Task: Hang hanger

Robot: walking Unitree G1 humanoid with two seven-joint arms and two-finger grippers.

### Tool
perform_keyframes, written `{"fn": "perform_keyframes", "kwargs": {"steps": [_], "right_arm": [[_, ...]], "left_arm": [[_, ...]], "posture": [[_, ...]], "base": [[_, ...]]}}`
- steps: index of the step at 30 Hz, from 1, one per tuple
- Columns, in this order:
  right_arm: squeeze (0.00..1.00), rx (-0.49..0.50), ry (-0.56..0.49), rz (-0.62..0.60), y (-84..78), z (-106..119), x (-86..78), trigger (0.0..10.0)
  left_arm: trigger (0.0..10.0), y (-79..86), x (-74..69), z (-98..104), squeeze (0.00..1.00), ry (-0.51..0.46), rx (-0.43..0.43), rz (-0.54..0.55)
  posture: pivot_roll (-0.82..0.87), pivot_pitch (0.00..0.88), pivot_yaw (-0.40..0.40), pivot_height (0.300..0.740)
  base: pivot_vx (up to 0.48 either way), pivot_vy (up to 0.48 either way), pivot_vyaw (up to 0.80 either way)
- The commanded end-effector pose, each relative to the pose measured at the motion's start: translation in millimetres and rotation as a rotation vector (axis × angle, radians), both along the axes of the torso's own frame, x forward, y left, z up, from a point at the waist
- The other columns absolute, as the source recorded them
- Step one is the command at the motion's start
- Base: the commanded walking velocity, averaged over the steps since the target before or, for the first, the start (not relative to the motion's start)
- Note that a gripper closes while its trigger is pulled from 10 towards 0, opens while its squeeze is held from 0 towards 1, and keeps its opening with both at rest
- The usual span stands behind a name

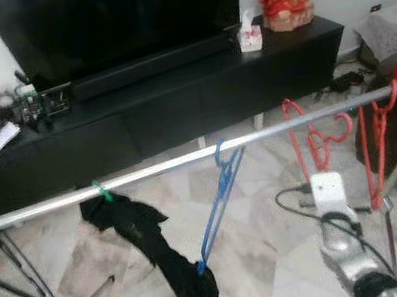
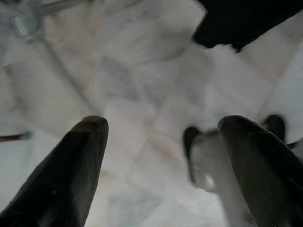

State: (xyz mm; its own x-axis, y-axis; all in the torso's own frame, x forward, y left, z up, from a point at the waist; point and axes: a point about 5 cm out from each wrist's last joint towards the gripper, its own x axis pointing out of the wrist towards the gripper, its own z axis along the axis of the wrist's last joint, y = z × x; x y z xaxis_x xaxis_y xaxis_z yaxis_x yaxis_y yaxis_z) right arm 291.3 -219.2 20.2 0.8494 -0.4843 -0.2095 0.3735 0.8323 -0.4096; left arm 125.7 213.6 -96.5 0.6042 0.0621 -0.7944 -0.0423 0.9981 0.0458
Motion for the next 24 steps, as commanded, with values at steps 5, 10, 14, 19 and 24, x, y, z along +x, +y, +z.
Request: {"fn": "perform_keyframes", "kwargs": {"steps": [5,10,14,19,24], "right_arm": [[0.00,0.009,-0.045,0.030,9.1,8.6,8.6,10.0],[0.00,0.008,-0.057,0.023,7.7,10.0,9.0,10.0],[0.00,0.008,-0.057,0.023,7.6,10.0,9.0,10.0],[0.00,0.009,-0.084,0.029,8.9,13.2,10.3,10.0],[0.00,0.014,-0.059,0.050,10.2,12.1,12.2,10.0]], "left_arm": [[10.0,10.3,-5.6,0.0,0.00,0.020,0.026,0.006],[10.0,9.4,-4.9,0.0,0.00,0.019,0.024,0.005],[10.0,9.4,-4.8,0.0,0.00,0.019,0.024,0.005],[10.0,7.4,-4.5,-0.3,0.00,0.020,0.022,0.001],[10.0,7.2,-5.1,-0.6,0.00,0.022,0.024,0.000]], "posture": [[-0.08,0.000,0.037,0.740],[-0.08,0.000,0.037,0.740],[-0.08,0.000,0.037,0.740],[-0.08,0.000,0.037,0.740],[-0.08,0.000,0.036,0.740]], "base": [[0.000,0.000,0.00],[0.000,0.000,0.00],[0.000,0.000,0.00],[0.000,0.000,0.00],[0.000,0.000,0.00]]}}
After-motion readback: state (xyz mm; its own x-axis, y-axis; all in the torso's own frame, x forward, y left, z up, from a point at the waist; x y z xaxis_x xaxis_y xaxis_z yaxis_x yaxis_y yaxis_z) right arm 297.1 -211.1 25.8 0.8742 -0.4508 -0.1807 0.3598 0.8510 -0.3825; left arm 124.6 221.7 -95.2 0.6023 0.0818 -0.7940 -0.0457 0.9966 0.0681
